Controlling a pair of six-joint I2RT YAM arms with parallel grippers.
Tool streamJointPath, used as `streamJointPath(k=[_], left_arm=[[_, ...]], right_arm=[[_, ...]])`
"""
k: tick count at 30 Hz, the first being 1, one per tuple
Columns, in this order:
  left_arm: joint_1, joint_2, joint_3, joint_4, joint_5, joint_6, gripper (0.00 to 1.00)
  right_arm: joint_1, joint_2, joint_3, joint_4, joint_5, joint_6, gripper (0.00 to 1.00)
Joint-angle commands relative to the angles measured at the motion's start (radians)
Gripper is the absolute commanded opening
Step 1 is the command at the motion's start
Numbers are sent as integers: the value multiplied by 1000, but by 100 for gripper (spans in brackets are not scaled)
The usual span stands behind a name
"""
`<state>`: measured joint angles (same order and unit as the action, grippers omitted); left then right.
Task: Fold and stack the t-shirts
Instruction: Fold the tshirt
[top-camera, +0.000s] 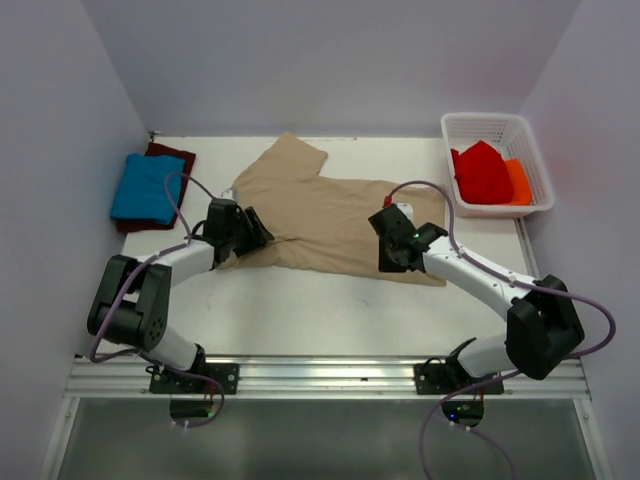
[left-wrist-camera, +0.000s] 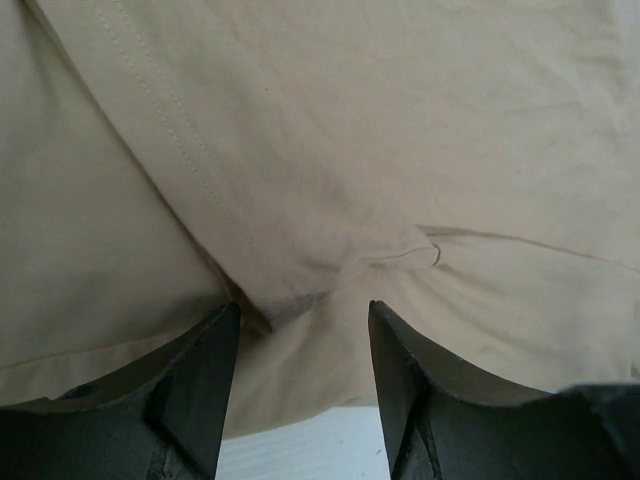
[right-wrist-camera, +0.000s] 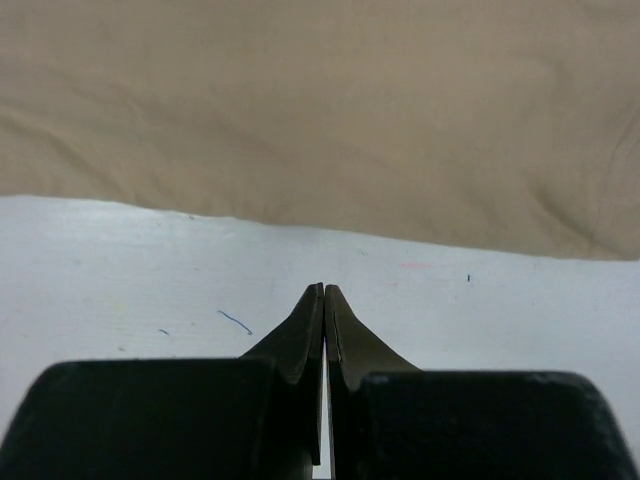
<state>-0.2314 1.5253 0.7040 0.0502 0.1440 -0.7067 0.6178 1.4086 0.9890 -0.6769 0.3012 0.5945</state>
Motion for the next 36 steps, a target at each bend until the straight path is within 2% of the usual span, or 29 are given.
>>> streamJointPath(k=[1,4,11,14,15,17,18,23,33,34,35,36], left_arm=[[9,45,6,165,45,-80,57],[10,73,6,207,55,-111,56],[12,102,26,166,14,-145,46],[14,93,29,162,12,-143,35],[15,87,34,158,12,-142,26],[15,64,45,148,14,-134,16],[15,49,57,145,11,-128,15],[15,73,156,83,2,-54,16],[17,340,408,27,136,21,17],[17,361,428,14,146,30,19],[17,427,486,2,196,50,25],[17,427,492,2,197,50,30]], right_arm=[[14,-48,-85,43,-19,16,0],[17,-66,-145,60,-17,25,0],[17,-91,-187,60,10,37,0],[17,-83,-188,65,18,37,0],[17,-79,-187,65,22,39,0],[19,-60,-187,65,26,37,0],[17,-54,-187,63,29,41,0],[19,-36,-181,76,26,42,0],[19,-22,-167,60,36,28,0],[17,-23,-167,56,39,25,0],[17,-23,-168,56,42,22,0],[17,-23,-168,56,42,22,0]])
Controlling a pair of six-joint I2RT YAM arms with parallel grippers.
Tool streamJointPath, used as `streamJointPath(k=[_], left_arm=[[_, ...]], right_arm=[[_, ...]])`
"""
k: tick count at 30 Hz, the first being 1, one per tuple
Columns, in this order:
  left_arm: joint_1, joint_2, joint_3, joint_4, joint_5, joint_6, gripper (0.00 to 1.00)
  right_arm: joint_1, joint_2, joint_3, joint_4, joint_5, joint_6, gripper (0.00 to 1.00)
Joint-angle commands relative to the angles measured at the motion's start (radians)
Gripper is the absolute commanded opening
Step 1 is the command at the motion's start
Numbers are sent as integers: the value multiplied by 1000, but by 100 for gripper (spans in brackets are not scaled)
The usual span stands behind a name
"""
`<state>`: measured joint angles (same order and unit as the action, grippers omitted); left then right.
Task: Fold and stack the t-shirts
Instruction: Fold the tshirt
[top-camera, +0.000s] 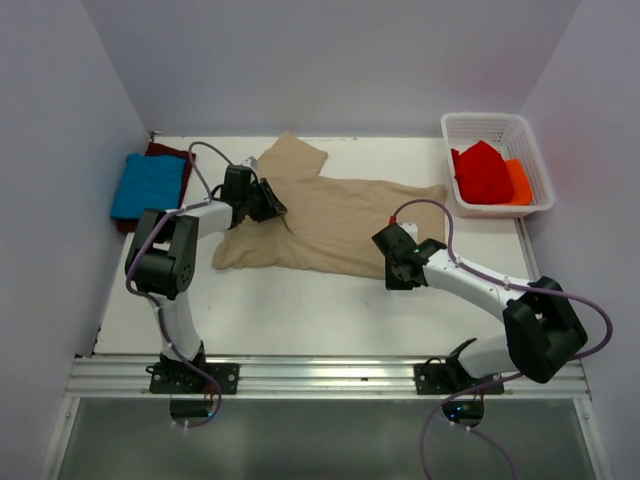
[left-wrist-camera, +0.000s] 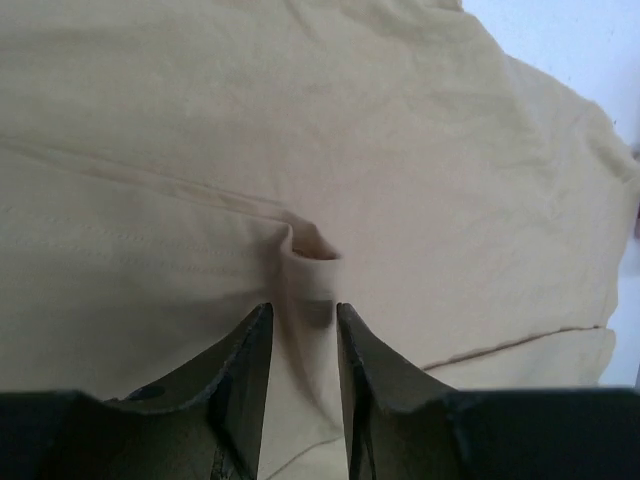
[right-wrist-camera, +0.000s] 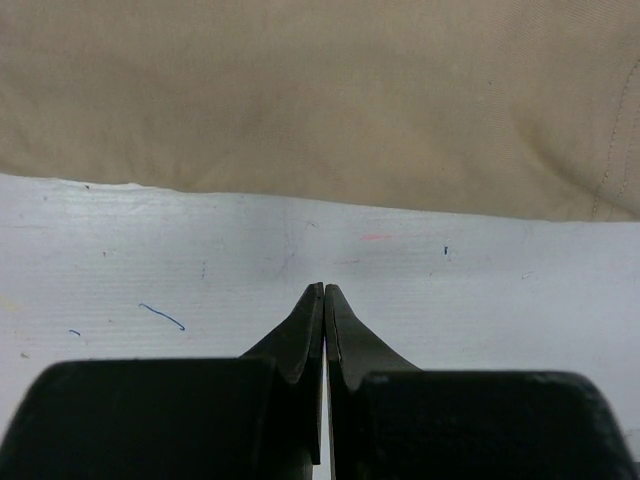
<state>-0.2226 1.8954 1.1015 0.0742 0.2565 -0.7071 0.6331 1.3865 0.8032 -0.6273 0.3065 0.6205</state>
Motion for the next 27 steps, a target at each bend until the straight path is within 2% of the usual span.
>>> streamJointPath(k=[1,2,3,6,8,10,12,14,16,17,20,21,23,24,27], left_arm=[[8,76,100,-14,119,54,37],[8,77,97,18,141,55,45],[8,76,78,44,156,57,61],[6,5,-13,182,178,58,78],[6,-79,-66,272,159,64,82],[5,-137,-122,289,110,73,83],[5,-211,-159,247,52,72,83],[5,-251,-172,131,-20,72,82],[5,-283,-218,84,-45,66,74],[5,-300,-245,90,-48,60,66],[5,-372,-359,134,-45,40,51],[5,-386,-397,137,-46,40,41],[5,-410,-420,119,-69,47,30],[6,-412,-430,107,-83,54,19],[6,-418,-443,93,-112,67,8]], right_arm=[[2,-3,17,6,40,-5,0],[2,-1,16,8,40,-7,0],[2,2,14,14,37,-8,0],[2,9,10,21,36,-13,0],[2,19,7,26,33,-15,0],[2,23,4,37,37,-19,0],[2,31,4,44,46,-21,0],[4,55,8,51,54,-22,0],[2,84,22,55,117,-19,0],[0,118,45,57,149,-16,0],[-13,196,83,75,232,-19,0],[-25,218,118,68,252,-16,0],[-74,262,165,32,331,22,0],[-94,294,203,9,351,31,0],[-164,344,254,-14,355,47,0]])
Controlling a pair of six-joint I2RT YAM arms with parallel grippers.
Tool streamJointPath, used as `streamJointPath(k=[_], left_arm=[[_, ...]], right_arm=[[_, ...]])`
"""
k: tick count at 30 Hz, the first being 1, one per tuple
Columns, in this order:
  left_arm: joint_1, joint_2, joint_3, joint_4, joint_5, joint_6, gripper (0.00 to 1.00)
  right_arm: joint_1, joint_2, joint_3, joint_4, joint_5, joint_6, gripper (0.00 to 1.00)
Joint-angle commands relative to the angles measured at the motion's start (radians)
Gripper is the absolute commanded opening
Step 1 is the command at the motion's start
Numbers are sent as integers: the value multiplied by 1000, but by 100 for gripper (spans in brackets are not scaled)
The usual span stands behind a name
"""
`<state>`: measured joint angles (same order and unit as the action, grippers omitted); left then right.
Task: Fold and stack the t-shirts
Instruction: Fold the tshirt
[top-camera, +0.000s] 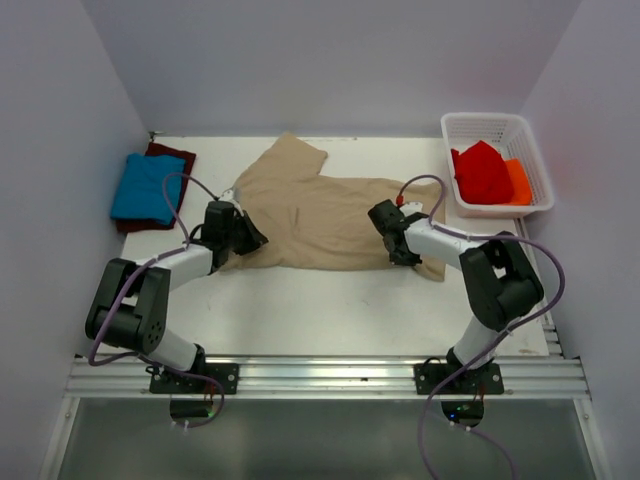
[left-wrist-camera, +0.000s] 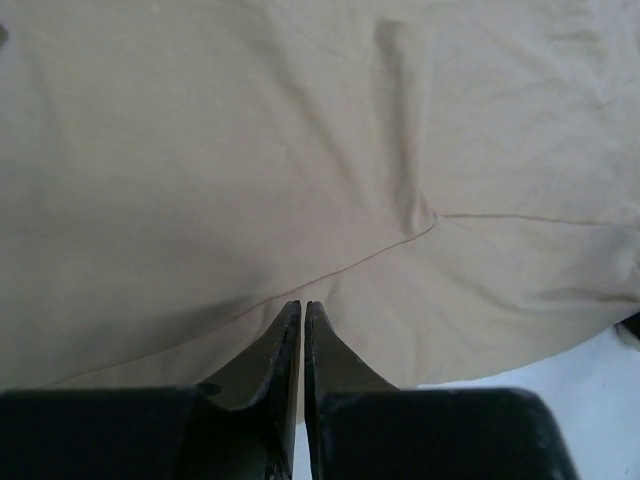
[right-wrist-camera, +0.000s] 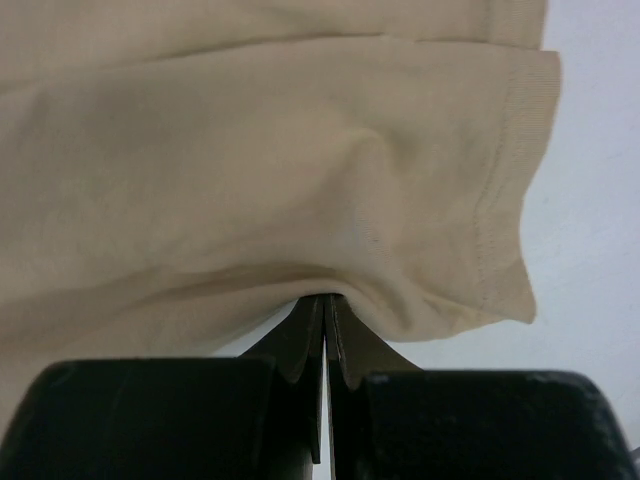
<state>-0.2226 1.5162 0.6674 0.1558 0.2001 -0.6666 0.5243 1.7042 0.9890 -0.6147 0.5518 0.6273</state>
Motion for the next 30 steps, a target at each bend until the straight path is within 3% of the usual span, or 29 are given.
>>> streamJointPath(k=[1,6,11,15,18,23,30], left_arm=[[8,-36,-12,10,-65,30,7],[8,-8,-15,-2,-91,41,6],[9,35,-40,2,-105,36,1],[11,65,-51,7,-113,33,0],[11,85,-52,13,-111,28,0],[14,85,-60,11,-119,19,0],[37,44,-65,-36,-140,33,0]], right_arm=[[-63,32,74,-25,109,32,0],[-76,25,73,-29,70,0,0],[-76,-119,1,-22,4,-15,0],[-79,-146,16,-54,86,-20,0],[-108,-66,83,-114,164,12,0],[-173,147,203,-114,157,20,0],[-219,241,270,-63,146,-31,0]])
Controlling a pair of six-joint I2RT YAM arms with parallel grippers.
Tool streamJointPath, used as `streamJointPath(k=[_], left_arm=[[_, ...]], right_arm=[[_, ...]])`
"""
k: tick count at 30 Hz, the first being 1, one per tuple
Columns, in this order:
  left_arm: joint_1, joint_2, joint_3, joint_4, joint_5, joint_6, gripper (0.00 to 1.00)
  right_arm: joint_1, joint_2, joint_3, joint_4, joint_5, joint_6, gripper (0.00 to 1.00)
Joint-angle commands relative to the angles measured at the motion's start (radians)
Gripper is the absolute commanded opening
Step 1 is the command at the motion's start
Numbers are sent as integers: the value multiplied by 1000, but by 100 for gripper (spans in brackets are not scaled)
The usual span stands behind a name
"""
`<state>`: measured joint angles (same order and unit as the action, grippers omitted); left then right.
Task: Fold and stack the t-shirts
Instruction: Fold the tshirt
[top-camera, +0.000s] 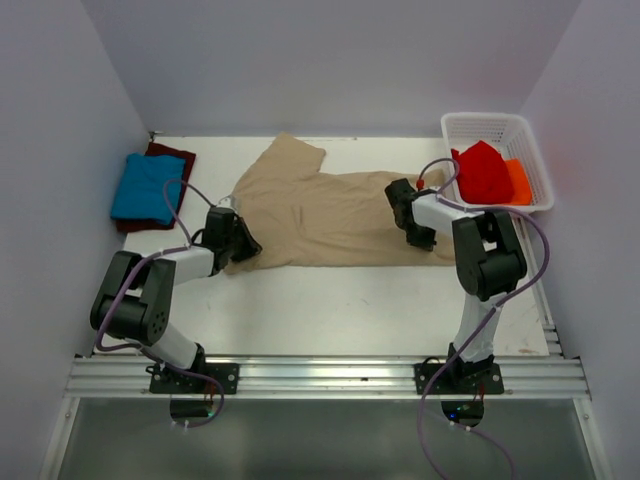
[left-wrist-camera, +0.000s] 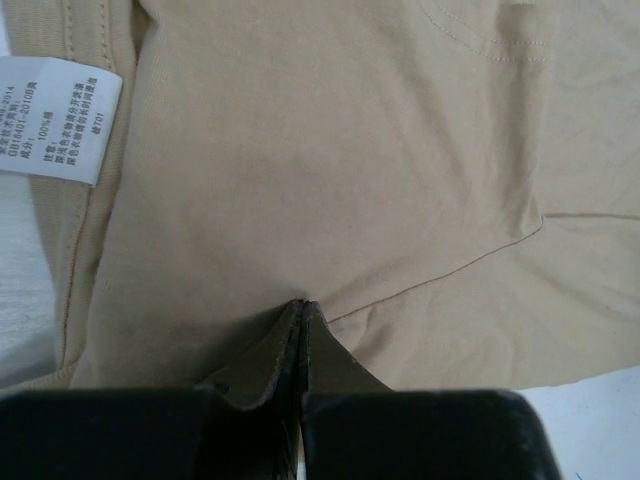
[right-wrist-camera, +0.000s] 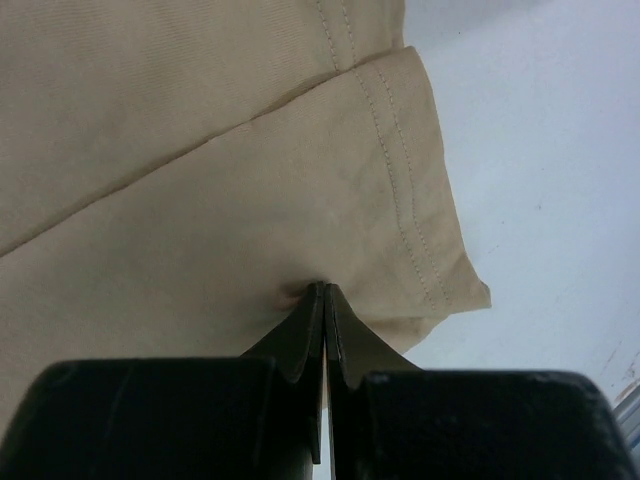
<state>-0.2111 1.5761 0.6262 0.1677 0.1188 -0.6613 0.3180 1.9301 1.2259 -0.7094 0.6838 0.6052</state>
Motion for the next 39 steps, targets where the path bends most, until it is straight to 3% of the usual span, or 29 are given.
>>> streamJointPath(k=[1,4,7,15,21,25,30,36,39], left_arm=[[29,-19,-25,-51,-61,29,0],[50,-27,-28,-59,-76,14,0],[79,-13,-19,-40,-64,-20,0],[99,156,124,-17,-5,-52,0],[139,232,271,-60,28,-47,0],[161,217,250,-76,27,-44,0],[167,101,132,-154,10,-58,0],[167,-209,-78,-279,-57,-84,0],[167,-364,-108,-394,-114,-84,0]], right_arm=[[-13,9,27,37,-16,-12,0],[-14,-13,1,36,-81,-30,0],[-8,-25,-58,47,-254,-85,0],[168,7,-131,-33,-585,-197,0],[289,-8,-163,-62,-676,-183,0],[296,-23,-212,-52,-662,-179,0],[296,-42,-249,-55,-639,-160,0],[296,-79,-194,-108,-606,-160,0],[296,-92,-155,-137,-586,-165,0]])
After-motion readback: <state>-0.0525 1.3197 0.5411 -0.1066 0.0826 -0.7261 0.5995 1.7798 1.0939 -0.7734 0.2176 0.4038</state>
